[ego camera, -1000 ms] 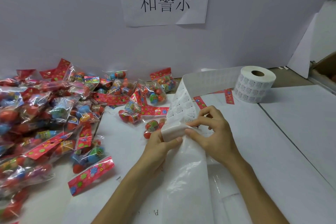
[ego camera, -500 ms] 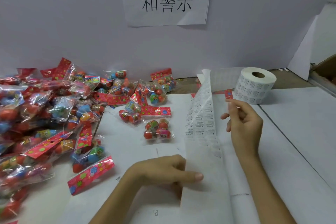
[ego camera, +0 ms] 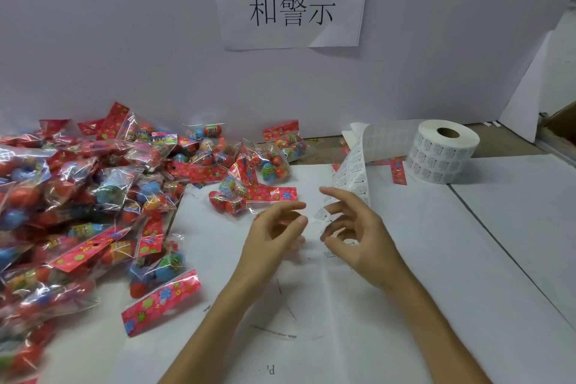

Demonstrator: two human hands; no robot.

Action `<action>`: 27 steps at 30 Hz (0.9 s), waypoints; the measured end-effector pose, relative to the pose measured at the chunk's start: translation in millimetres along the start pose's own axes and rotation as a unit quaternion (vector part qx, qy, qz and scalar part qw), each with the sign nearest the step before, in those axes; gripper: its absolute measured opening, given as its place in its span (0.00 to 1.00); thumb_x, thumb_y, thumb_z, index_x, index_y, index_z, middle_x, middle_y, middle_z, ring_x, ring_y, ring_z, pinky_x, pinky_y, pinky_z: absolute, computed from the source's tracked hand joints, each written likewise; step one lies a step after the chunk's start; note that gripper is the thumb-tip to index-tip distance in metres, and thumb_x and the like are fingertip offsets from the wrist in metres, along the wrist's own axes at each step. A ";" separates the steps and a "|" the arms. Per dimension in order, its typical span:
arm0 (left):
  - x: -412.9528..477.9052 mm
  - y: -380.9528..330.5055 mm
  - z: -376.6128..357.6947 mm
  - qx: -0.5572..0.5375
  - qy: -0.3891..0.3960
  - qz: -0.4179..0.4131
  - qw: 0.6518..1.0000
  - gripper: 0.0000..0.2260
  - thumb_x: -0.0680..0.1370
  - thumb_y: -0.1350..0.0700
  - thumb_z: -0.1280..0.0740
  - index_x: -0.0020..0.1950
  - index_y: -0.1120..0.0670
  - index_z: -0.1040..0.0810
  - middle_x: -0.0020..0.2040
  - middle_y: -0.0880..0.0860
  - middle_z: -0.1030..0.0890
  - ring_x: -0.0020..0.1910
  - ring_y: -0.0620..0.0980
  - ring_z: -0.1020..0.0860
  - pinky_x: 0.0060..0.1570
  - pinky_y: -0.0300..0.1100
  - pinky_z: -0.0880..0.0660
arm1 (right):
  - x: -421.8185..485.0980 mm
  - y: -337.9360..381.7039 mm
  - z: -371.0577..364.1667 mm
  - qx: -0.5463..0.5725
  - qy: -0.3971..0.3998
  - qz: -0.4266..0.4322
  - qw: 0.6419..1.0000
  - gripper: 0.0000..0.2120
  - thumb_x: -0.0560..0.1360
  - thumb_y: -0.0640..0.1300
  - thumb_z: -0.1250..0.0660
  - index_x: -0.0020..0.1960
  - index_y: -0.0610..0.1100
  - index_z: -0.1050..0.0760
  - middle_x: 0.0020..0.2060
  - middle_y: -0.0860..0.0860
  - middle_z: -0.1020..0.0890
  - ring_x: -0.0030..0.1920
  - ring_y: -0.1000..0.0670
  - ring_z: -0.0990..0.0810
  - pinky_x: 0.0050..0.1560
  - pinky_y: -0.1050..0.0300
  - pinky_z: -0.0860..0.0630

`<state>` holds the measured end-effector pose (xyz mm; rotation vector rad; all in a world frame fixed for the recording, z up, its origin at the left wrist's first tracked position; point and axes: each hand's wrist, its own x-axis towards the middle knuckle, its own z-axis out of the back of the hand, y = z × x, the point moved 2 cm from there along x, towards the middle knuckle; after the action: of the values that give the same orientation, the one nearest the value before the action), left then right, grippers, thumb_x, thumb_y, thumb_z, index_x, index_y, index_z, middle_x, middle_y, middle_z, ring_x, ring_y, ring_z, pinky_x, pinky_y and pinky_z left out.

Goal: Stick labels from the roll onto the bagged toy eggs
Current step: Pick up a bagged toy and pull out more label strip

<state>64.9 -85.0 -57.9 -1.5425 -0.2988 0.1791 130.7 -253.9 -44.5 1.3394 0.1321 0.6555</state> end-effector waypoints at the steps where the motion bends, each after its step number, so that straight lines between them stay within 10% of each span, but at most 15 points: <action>1: 0.2 0.3 -0.5 0.026 -0.006 -0.021 0.999 0.10 0.79 0.54 0.27 0.60 0.47 0.17 0.49 0.47 0.15 0.43 0.47 0.17 0.46 0.40 0.19 | -1.1 0.7 -2.2 0.001 0.014 0.002 1.000 0.34 0.70 0.31 0.32 0.69 0.60 0.26 0.51 0.51 0.22 0.42 0.49 0.16 0.47 0.56 0.20; 10: -3.5 2.1 -0.7 0.156 -0.062 -0.176 0.970 0.02 0.72 0.59 0.24 0.41 0.52 0.14 0.44 0.45 0.18 0.43 0.52 0.20 0.39 0.41 0.24 | -4.5 0.7 -17.6 -0.029 0.032 -0.005 0.999 0.31 0.71 0.38 0.33 0.65 0.67 0.28 0.47 0.58 0.18 0.40 0.49 0.21 0.46 0.50 0.21; 15: -3.2 -0.1 -3.9 -0.035 -0.035 -0.085 0.995 0.05 0.73 0.57 0.25 0.45 0.49 0.11 0.45 0.52 0.14 0.45 0.53 0.16 0.44 0.45 0.19 | -4.1 1.6 -17.6 -0.029 0.064 -0.033 0.997 0.25 0.67 0.52 0.25 0.62 0.63 0.26 0.50 0.60 0.20 0.41 0.52 0.19 0.43 0.55 0.20; 22: -6.1 -3.4 -6.7 -0.189 0.015 0.043 0.981 0.13 0.73 0.54 0.23 0.58 0.47 0.12 0.51 0.49 0.15 0.40 0.48 0.21 0.43 0.39 0.22 | 2.6 0.3 -7.5 0.061 -0.087 -0.031 0.994 0.05 0.75 0.34 0.27 0.43 0.41 0.19 0.35 0.50 0.17 0.32 0.52 0.20 0.37 0.62 0.24; 27: -6.8 -3.1 -7.3 -0.194 0.030 0.061 0.979 0.18 0.72 0.54 0.27 0.62 0.51 0.14 0.50 0.51 0.15 0.42 0.49 0.20 0.44 0.39 0.22 | 3.9 1.8 0.5 0.138 -0.098 -0.063 0.984 0.08 0.73 0.42 0.26 0.51 0.42 0.21 0.39 0.44 0.17 0.32 0.50 0.21 0.36 0.60 0.24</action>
<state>60.4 -94.0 -55.3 -1.9514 -0.1981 0.1771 133.4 -252.2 -41.6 1.6402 0.1510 0.4040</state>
